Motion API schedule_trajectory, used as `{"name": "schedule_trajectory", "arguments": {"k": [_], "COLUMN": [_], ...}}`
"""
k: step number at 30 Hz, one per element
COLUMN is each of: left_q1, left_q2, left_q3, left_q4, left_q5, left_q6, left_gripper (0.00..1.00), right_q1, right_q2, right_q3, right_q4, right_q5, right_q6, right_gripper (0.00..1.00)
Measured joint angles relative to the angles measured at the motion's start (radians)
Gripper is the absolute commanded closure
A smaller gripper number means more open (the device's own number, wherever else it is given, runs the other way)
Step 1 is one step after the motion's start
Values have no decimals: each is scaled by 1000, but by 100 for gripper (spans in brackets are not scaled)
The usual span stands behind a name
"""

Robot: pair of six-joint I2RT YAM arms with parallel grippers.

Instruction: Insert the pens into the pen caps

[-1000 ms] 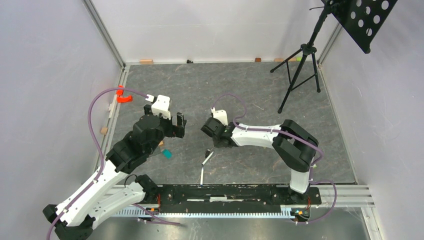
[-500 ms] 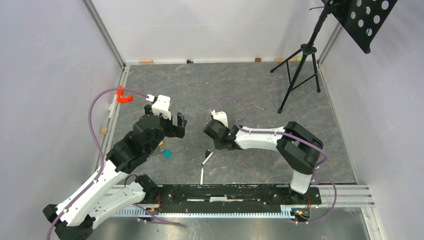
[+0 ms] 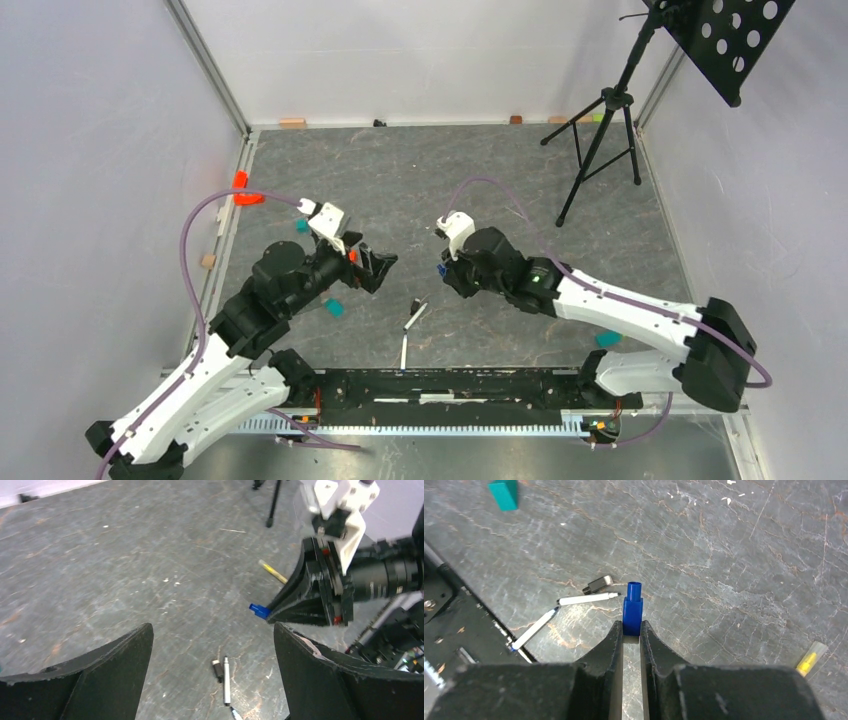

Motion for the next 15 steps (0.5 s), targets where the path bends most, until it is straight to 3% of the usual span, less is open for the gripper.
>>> {"name": "schedule_trajectory", "arguments": {"k": [8, 15], "left_q1": [0, -14], "left_q2": [-70, -71], "left_q3": [-226, -252], "left_q4": [208, 295], "left_q5": [179, 287], "left_q6": [131, 444], "left_gripper": [6, 14], "right_q1": [-156, -217], "right_q2": [-89, -39], "right_q3": [10, 60], "right_q4": [-69, -164], "right_q5": [-234, -426], "right_q6": [-42, -41], "right_gripper": [100, 100]}}
